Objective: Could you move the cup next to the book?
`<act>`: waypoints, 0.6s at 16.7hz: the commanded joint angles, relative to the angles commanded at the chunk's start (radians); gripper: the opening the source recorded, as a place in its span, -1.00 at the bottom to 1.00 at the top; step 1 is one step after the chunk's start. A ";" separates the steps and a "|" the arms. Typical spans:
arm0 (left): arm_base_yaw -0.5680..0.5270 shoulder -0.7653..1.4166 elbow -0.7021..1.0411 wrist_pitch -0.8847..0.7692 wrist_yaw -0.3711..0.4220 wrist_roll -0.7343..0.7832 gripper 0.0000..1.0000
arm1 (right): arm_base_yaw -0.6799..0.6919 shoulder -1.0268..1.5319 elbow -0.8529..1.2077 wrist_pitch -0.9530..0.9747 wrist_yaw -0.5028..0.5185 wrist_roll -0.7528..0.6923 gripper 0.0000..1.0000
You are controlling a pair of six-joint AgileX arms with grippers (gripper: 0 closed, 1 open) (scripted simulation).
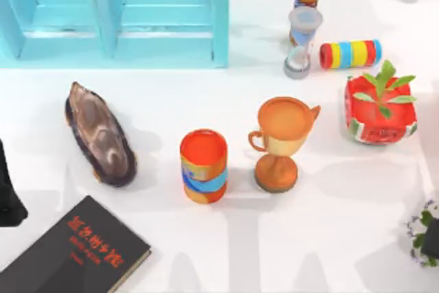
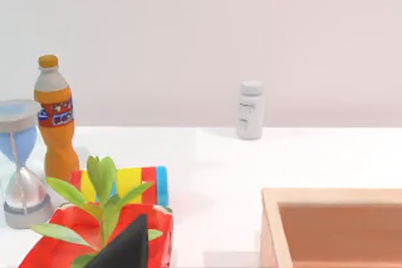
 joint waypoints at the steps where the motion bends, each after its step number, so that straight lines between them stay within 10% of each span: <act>1: 0.000 0.000 0.000 0.000 0.000 0.000 1.00 | 0.000 0.000 0.000 0.000 0.000 0.000 1.00; 10: 0.005 0.363 0.321 -0.213 -0.023 0.357 1.00 | 0.000 0.000 0.000 0.000 0.000 0.000 1.00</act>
